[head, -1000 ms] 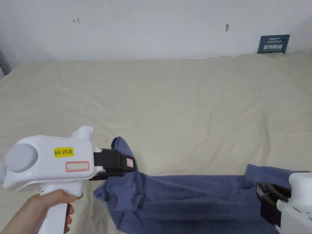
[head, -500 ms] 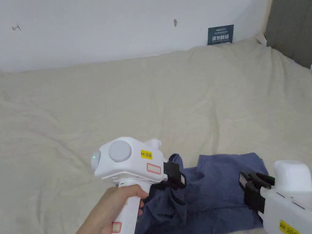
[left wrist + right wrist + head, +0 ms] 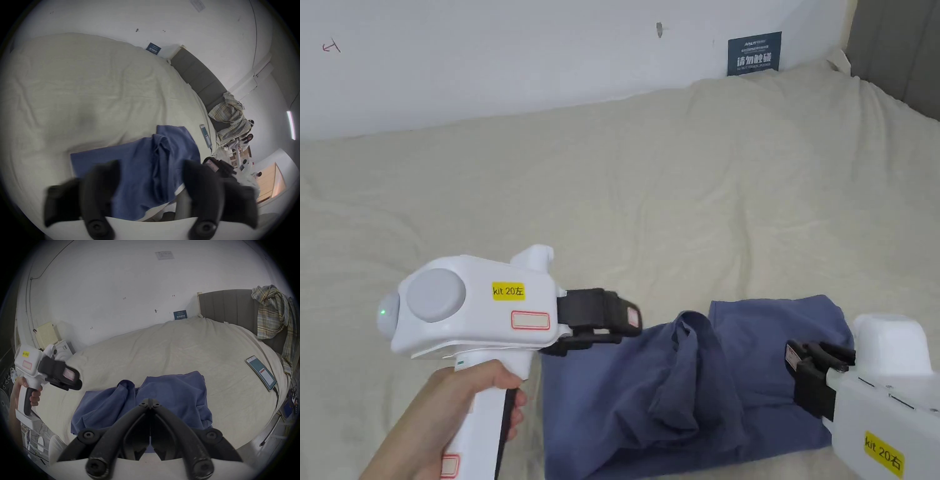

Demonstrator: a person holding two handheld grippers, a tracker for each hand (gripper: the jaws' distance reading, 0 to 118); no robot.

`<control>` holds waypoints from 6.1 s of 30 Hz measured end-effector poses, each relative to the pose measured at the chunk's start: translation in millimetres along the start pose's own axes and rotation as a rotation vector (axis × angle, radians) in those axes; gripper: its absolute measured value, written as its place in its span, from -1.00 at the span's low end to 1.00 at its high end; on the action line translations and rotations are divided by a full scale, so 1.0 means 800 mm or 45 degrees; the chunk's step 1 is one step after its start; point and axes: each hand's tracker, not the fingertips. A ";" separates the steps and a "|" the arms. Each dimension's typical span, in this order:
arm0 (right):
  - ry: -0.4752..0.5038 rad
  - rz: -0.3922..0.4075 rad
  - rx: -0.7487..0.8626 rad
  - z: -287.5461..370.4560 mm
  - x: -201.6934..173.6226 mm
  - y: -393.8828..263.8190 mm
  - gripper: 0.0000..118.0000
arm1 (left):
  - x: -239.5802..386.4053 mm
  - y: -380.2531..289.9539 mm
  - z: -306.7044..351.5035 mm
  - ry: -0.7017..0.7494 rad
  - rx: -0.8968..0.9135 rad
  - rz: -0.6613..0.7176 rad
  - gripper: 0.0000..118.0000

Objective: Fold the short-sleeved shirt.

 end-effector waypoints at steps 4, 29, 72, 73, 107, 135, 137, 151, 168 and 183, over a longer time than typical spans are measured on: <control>0.010 0.014 0.003 -0.003 -0.001 -0.003 -1.00 | -0.005 -0.024 -0.029 0.030 -0.058 0.026 -0.90; -0.051 -0.023 0.030 0.022 0.023 -0.001 -1.00 | 0.113 -0.062 -0.150 -0.327 -0.292 -0.115 -0.90; 0.014 0.108 -0.048 -0.008 -0.034 0.009 -1.00 | -0.147 -0.074 -0.053 -0.336 -0.131 0.515 -0.71; 0.011 0.108 -0.048 -0.008 -0.034 0.009 -1.00 | -0.149 -0.074 -0.050 -0.314 -0.136 0.474 -0.72; 0.010 0.084 -0.058 0.004 -0.019 -0.002 -1.00 | -0.046 -0.004 0.130 -0.057 0.051 0.152 -0.73; -0.055 -0.121 -0.091 0.016 0.049 -0.015 -1.00 | 0.094 0.027 -0.046 -0.238 -0.249 -0.023 0.88; -0.053 -0.102 -0.091 0.016 0.046 -0.012 -1.00 | 0.094 0.030 -0.020 -0.203 -0.191 -0.025 0.88; -0.055 -0.077 -0.070 0.025 0.044 -0.011 -1.00 | 0.051 -0.004 -0.073 0.008 -0.285 -0.044 -0.71; -0.119 -0.107 -0.104 0.033 0.073 -0.023 -1.00 | 0.132 -0.029 -0.208 -0.115 -0.453 -0.101 -0.82; 0.034 0.033 -0.086 0.014 0.001 -0.010 -1.00 | 0.038 -0.039 -0.013 -0.160 -0.030 0.082 -0.98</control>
